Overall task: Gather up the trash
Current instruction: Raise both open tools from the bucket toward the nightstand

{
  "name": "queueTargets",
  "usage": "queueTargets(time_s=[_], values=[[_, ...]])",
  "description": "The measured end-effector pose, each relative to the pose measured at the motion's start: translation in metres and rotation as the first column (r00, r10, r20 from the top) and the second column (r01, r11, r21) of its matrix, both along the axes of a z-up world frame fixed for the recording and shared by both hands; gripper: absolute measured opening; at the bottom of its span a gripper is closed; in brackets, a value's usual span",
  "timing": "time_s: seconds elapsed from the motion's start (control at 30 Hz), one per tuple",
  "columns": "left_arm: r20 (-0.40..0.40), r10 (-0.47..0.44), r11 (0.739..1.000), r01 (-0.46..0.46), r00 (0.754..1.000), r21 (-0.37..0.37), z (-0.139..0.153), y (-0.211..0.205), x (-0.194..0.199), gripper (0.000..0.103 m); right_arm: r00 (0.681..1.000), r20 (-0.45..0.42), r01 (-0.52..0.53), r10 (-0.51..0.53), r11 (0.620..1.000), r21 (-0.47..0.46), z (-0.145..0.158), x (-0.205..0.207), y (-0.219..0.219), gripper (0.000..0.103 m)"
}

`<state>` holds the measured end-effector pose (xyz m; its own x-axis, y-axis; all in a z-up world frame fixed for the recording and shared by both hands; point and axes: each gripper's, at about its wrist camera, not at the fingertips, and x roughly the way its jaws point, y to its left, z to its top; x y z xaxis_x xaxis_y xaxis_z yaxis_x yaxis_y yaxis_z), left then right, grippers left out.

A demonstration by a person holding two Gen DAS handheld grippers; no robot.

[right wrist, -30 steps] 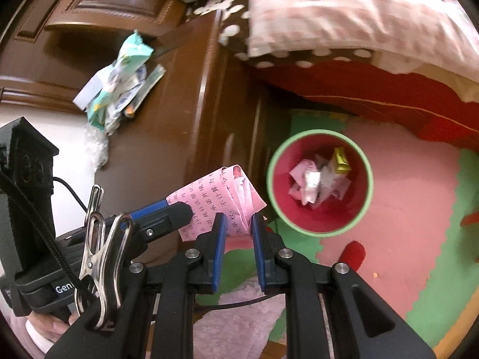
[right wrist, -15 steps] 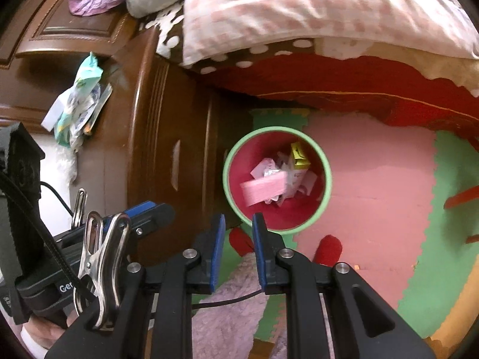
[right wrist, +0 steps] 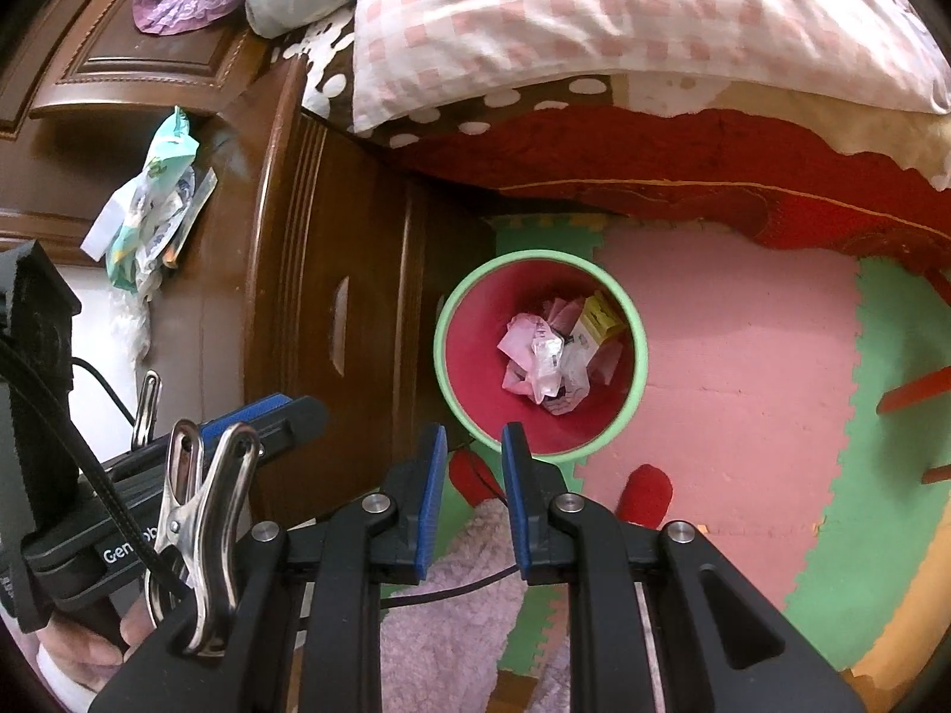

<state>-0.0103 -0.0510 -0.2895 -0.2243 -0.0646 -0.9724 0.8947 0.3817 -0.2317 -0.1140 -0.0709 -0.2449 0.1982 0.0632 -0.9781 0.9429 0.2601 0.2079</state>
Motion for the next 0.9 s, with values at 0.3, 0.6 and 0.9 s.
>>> queueTargets(time_s=[0.3,0.6,0.9], values=[[0.002,0.032,0.999,-0.032,0.999,-0.029,0.019,0.008,0.014,0.029,1.000,0.016,-0.026,0.026,1.000,-0.010,0.007,0.020,0.007,0.021],[0.010,0.088,0.994,-0.087,0.996,-0.065,0.043,0.022,0.045,0.029,0.997,0.034,-0.073,0.073,0.997,-0.021,0.016,0.053,0.014,0.021],[0.032,0.163,0.983,-0.160,0.986,-0.090,0.064,0.041,0.094,0.030,0.991,0.058,-0.118,0.120,0.992,-0.032,0.022,0.096,0.024,0.021]])
